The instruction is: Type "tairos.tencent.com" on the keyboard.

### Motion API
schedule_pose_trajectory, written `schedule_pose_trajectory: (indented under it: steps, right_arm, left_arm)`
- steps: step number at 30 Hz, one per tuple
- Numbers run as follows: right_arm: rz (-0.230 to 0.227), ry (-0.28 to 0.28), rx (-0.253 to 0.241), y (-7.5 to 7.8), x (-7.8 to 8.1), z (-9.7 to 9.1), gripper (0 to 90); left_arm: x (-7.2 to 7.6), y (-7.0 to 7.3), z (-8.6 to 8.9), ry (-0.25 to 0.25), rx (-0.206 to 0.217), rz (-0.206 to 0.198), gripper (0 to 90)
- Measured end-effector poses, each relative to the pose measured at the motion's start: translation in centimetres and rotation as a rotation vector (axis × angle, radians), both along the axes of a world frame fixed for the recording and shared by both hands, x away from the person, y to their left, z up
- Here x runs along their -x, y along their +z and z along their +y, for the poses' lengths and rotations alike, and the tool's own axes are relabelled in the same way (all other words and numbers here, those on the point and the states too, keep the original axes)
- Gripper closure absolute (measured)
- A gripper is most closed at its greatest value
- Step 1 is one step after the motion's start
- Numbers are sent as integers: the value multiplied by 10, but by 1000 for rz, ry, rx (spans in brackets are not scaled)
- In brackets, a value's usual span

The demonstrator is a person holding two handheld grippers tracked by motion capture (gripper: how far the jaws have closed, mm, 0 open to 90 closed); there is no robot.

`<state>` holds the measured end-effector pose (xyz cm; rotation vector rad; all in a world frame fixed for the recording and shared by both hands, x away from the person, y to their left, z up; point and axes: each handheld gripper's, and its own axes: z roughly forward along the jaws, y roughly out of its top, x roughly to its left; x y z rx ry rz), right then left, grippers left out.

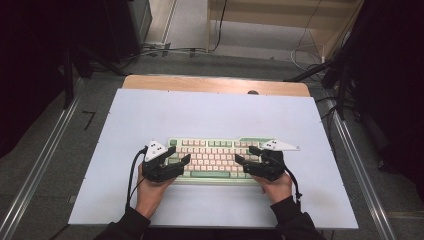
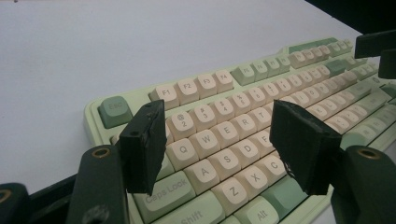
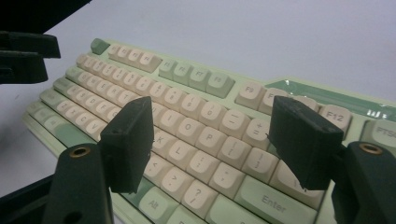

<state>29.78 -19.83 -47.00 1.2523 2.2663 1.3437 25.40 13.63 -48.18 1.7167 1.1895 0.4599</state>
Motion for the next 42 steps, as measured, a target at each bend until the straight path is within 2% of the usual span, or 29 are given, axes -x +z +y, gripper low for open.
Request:
schedule_pose_trajectory:
  steps: [6,12,19,24,27,33,39,42]
  right_arm:
    - [0,-23,6,0,2,-12,286]
    - [-14,-57,27,1,6,-29,281]
    - [-24,-135,29,3,10,-64,279]
    - [-32,-213,33,2,13,-92,279]
    - [-23,-255,16,1,14,-109,279]
    - [-21,-329,23,-1,18,-134,279]
    - [-18,-395,30,-4,23,-157,280]
    - [-16,-425,28,-6,26,-168,280]
  left_arm:
    - [2,3,11,23,11,-3,351]
    - [4,5,28,68,17,-6,329]
    - [12,5,56,148,20,-2,302]
    - [16,1,74,185,11,32,264]
    - [19,-1,80,197,-3,43,265]
    - [22,-5,85,222,-51,55,250]
    - [23,-9,88,258,-98,50,217]
    - [24,-11,88,260,-100,58,217]
